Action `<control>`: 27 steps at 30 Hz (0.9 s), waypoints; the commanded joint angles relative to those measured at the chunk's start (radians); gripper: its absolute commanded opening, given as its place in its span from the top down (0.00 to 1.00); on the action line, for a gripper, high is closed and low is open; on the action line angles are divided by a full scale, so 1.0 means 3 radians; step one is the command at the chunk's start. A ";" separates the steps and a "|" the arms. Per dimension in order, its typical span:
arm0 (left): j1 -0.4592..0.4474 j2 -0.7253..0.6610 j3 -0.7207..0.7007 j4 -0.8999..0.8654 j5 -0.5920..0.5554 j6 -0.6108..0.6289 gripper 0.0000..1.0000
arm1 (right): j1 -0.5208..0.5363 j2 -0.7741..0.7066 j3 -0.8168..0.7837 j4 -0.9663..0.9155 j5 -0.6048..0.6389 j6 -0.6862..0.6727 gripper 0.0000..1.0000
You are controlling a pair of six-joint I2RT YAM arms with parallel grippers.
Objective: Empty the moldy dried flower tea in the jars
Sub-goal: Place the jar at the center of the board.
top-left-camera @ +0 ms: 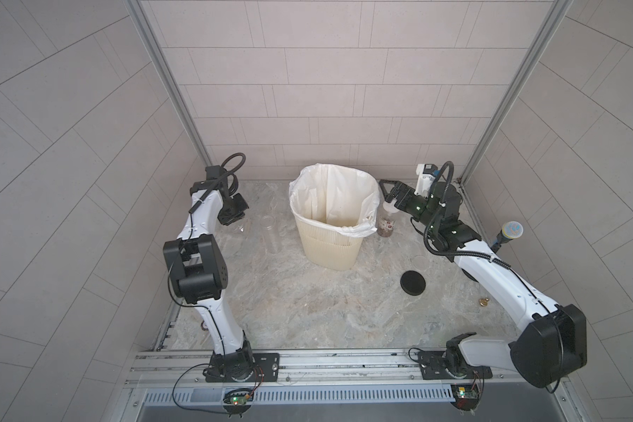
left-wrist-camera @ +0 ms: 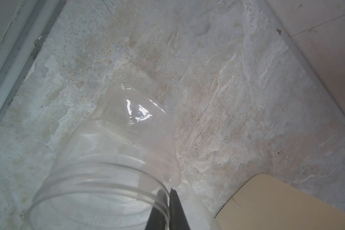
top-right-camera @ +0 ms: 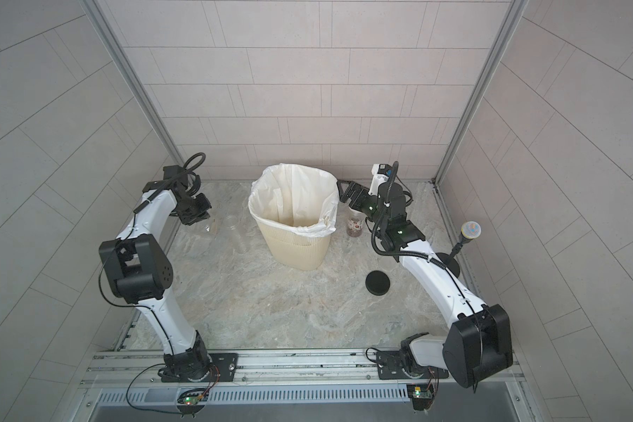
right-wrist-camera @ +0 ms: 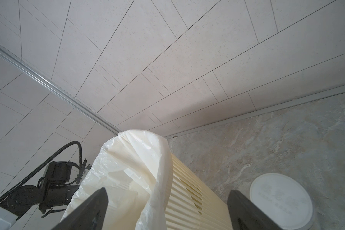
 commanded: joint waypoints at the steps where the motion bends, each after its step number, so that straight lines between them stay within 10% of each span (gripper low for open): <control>1: 0.0010 0.0184 0.0186 -0.0168 -0.0016 0.0008 1.00 | -0.0028 -0.0138 -0.0011 -0.0039 0.0058 -0.0067 0.02; 8: 0.0011 0.0545 0.0543 -0.0472 0.0026 0.0139 1.00 | -0.0038 -0.0180 -0.0026 -0.0075 0.0104 -0.0093 0.02; 27: 0.0011 0.0578 0.0865 -0.0401 0.0011 0.0122 0.46 | -0.0043 -0.0170 0.0008 -0.0191 0.0175 -0.0241 0.02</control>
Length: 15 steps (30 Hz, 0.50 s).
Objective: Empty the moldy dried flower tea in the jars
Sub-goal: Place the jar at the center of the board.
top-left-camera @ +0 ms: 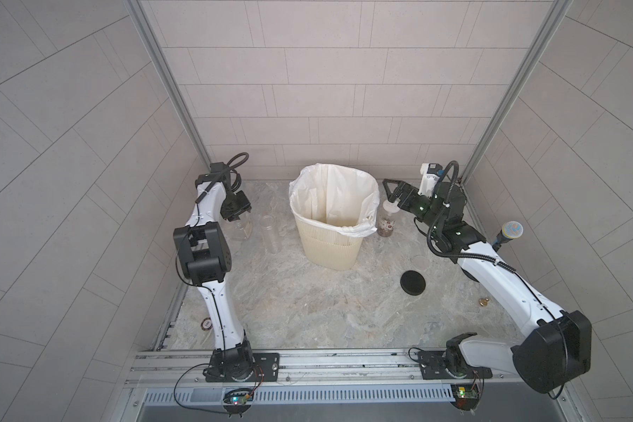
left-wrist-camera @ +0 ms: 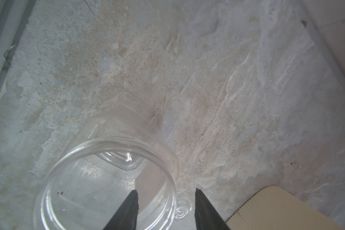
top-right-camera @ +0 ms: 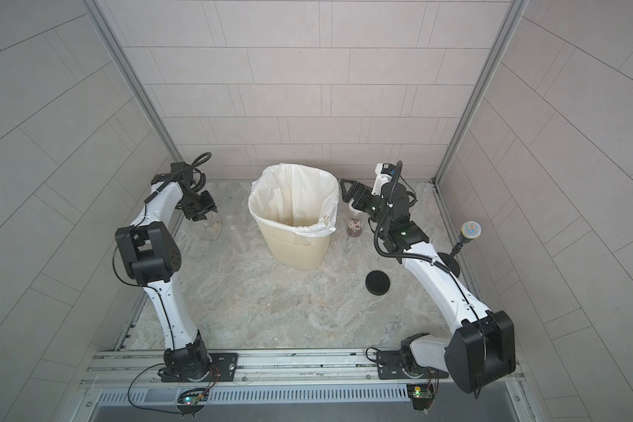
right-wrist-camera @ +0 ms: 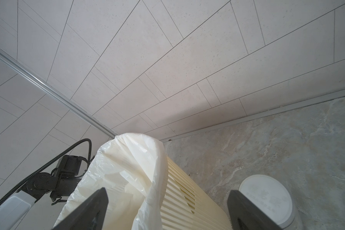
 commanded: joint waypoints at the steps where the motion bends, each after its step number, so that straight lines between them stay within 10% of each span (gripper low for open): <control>1: 0.0006 -0.0082 0.0123 -0.0049 -0.0042 -0.0006 0.44 | -0.0021 -0.0085 0.0020 -0.0142 0.0125 -0.0166 0.02; 15: 0.0006 -0.1298 -0.0742 0.0594 0.0054 0.0198 0.24 | -0.0077 0.0080 0.0610 -0.1495 0.0486 -0.0987 0.00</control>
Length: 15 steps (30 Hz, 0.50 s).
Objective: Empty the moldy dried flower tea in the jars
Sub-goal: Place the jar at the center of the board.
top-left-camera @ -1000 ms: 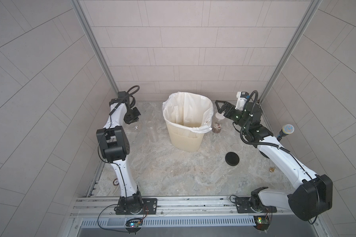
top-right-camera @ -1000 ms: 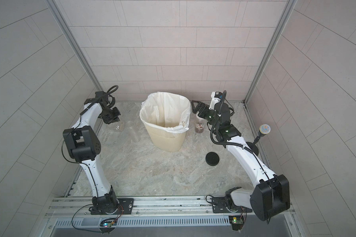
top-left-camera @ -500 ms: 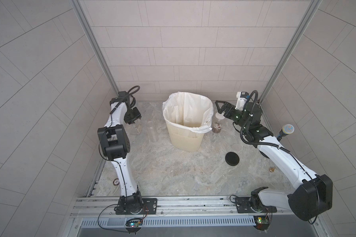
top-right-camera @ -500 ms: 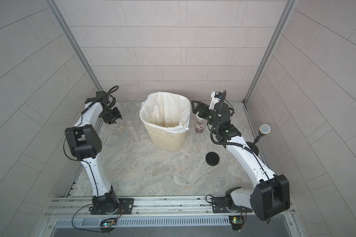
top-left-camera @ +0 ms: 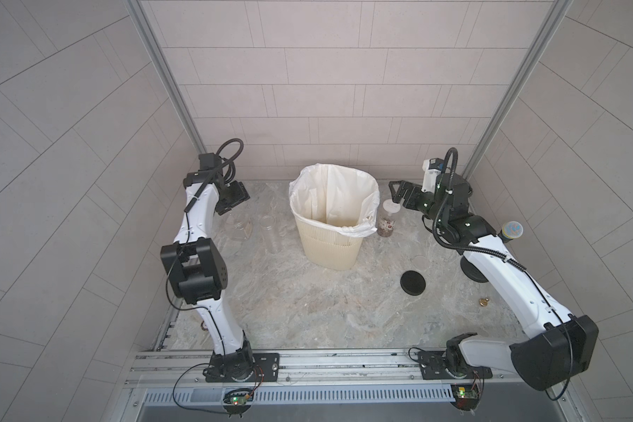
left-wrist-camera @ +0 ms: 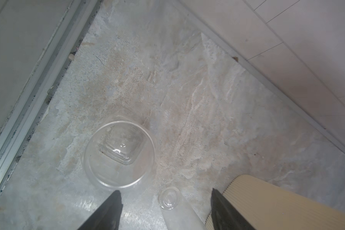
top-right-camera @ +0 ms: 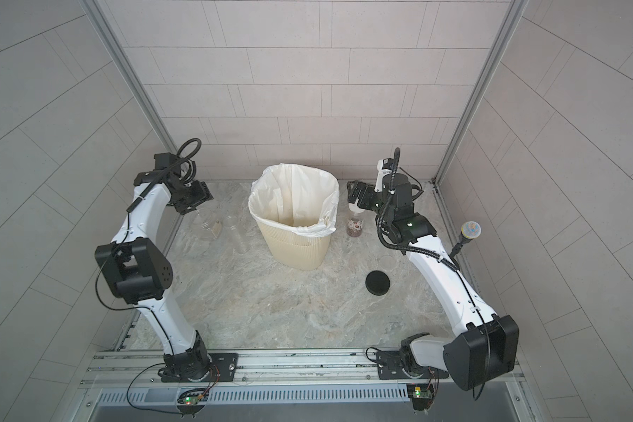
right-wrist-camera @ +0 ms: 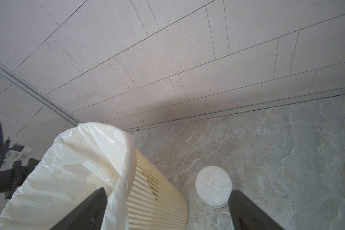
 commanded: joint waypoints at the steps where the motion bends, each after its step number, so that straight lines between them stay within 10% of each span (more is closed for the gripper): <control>1: 0.0006 -0.0419 -0.0344 0.0297 0.0052 0.0064 0.23 | -0.0027 0.0039 0.0046 -0.0465 0.0188 -0.0315 0.00; 15: -0.0327 -0.1592 -0.1714 0.0976 0.0460 0.0001 0.18 | -0.0187 0.0525 0.0222 -0.0893 0.0190 -0.0651 0.00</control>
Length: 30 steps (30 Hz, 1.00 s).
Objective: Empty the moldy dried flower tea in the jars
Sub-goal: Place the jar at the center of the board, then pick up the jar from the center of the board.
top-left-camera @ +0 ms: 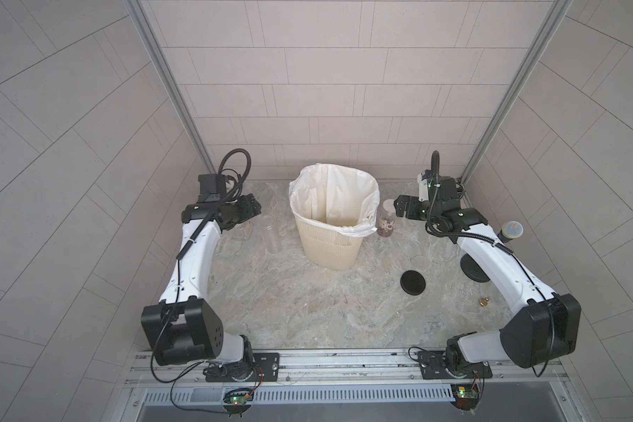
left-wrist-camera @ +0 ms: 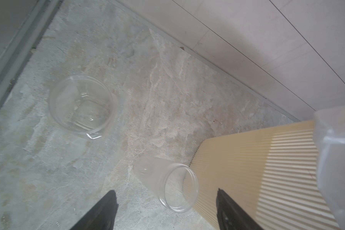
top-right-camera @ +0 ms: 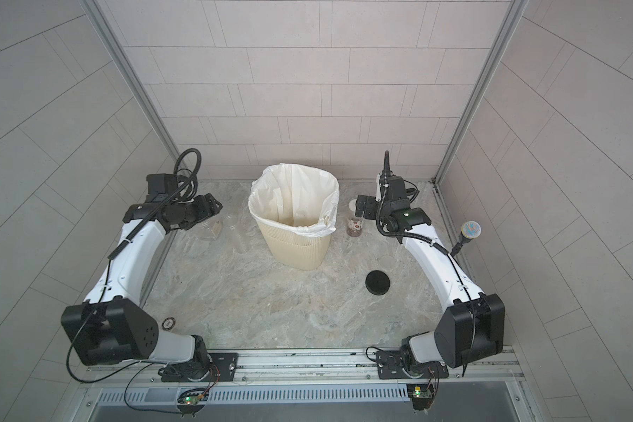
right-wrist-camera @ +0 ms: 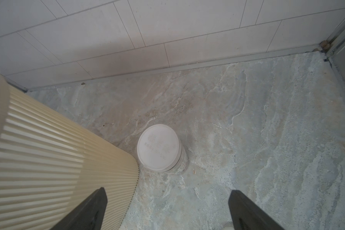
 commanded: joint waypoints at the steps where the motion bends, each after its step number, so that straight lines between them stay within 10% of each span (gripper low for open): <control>1: -0.0044 -0.0215 -0.0206 0.0300 0.0071 -0.0010 0.18 | 0.0013 0.0121 0.0154 -0.0123 0.0059 -0.0146 0.00; 30: -0.0086 -0.0551 -0.0794 0.0615 -0.0016 -0.0068 0.18 | 0.0243 0.1365 0.0928 -0.0345 0.0438 -0.0391 0.08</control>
